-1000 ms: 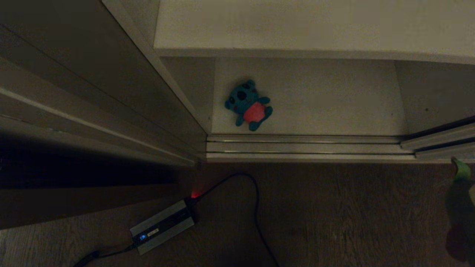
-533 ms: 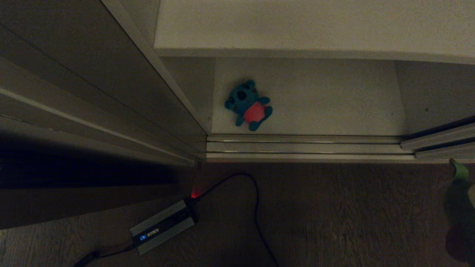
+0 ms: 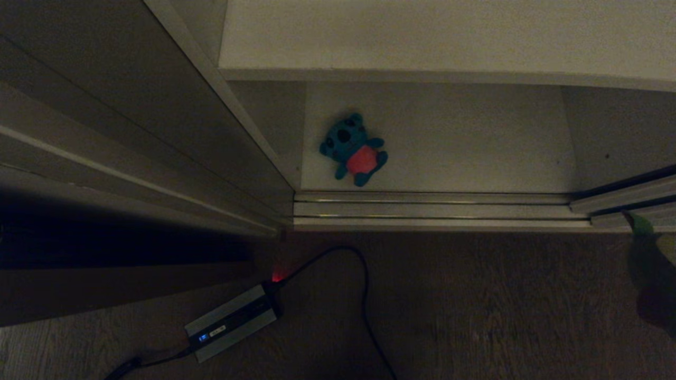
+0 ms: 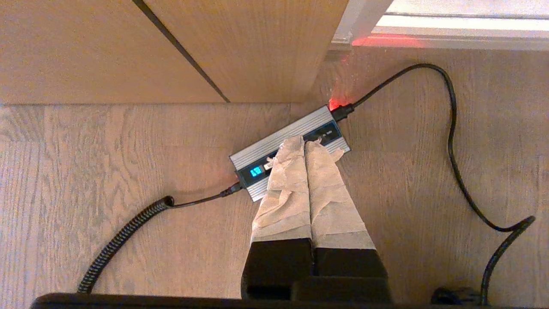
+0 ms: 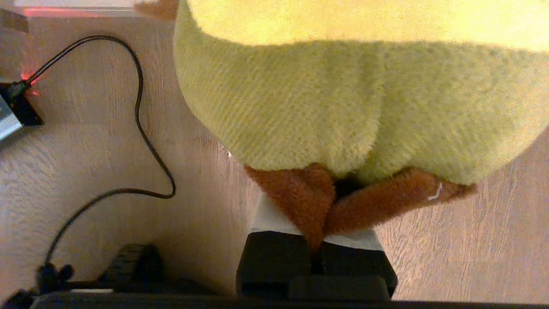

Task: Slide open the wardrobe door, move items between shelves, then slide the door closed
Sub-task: Place the green doll on the lower shelf

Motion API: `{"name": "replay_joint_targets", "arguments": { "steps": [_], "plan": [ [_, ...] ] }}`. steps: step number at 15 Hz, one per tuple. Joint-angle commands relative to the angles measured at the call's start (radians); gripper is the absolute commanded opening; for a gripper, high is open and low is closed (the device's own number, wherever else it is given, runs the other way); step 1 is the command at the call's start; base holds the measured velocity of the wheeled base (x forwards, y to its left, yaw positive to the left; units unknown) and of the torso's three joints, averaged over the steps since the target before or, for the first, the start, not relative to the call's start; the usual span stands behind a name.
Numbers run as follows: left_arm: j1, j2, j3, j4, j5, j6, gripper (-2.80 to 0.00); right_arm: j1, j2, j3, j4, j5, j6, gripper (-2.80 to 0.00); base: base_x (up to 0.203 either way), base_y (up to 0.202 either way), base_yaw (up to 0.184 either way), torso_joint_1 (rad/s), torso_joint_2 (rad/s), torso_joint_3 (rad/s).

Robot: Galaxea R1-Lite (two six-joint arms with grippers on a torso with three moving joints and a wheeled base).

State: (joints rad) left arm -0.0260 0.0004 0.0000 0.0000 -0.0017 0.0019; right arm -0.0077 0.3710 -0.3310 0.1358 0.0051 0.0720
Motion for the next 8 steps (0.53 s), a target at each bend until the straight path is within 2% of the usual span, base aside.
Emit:
{"name": "replay_joint_targets", "arguments": {
  "steps": [1,4,8],
  "plan": [
    [0.000,-0.002,0.000,0.000,0.000,0.000,-2.80,0.000,0.242,-0.037,-0.082,0.002,0.006,-2.80,0.000,0.000,0.000,0.000,0.00,0.000],
    [0.001,-0.003,0.000,0.000,0.000,0.000,-2.80,0.002,0.459,-0.052,-0.256,0.002,0.011,-2.80,0.000,0.000,0.000,0.000,0.00,0.000],
    [0.000,-0.003,0.000,0.000,0.000,0.000,-2.80,0.049,0.698,-0.037,-0.421,0.001,0.021,-2.80,0.000,0.000,0.000,0.000,0.00,0.000]
  ]
}}
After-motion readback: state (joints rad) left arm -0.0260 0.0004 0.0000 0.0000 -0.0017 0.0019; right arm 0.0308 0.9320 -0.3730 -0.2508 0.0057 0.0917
